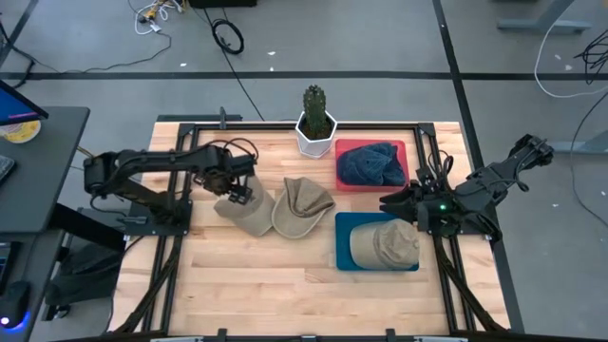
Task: Pick & Place hat
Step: Put the left brown cap into the blue bin
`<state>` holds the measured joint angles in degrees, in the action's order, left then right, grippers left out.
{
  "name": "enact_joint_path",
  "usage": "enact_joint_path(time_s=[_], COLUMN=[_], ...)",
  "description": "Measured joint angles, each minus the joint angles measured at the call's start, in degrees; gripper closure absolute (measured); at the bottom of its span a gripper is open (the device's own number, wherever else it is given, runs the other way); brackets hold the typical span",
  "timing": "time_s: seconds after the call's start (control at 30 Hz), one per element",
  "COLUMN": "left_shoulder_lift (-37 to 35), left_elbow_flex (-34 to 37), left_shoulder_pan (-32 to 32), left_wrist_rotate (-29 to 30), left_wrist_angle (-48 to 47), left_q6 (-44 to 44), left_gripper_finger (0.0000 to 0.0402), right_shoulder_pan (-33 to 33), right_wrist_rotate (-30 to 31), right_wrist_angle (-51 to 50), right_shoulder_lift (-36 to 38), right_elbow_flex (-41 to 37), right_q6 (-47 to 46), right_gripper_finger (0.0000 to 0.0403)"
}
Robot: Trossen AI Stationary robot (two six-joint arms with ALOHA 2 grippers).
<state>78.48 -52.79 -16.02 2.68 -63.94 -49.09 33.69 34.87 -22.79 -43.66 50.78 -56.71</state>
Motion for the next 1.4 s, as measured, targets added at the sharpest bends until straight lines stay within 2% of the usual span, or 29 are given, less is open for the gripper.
enact_joint_path(time_s=[0.17,0.47,1.0,1.17,1.4], left_shoulder_lift=[0.0,0.0,0.3,0.3,0.3], left_elbow_flex=[2.7,6.6,12.8,14.8,16.1], left_shoulder_pan=[-5.0,-9.5,-9.6,-9.5,-9.4], left_wrist_rotate=[-6.3,-10.8,-13.0,-13.1,-13.1], left_wrist_angle=[4.0,7.2,15.2,18.9,20.4], left_q6=[2.5,3.5,1.3,-0.4,0.4], left_gripper_finger=[0.0163,0.0163,0.0172,0.0232,0.0375], right_shoulder_pan=[0.0,0.0,-2.9,-3.3,-3.3], right_wrist_rotate=[0.0,0.1,0.1,0.1,0.1], right_wrist_angle=[0.0,0.0,-0.1,-0.2,-0.4], right_shoulder_lift=[0.0,0.0,0.0,0.0,0.0], right_elbow_flex=[0.0,0.0,0.0,0.0,0.0], right_q6=[0.0,0.2,0.7,0.7,0.7], right_gripper_finger=[0.0175,0.0175,0.0175,0.0175,0.0175])
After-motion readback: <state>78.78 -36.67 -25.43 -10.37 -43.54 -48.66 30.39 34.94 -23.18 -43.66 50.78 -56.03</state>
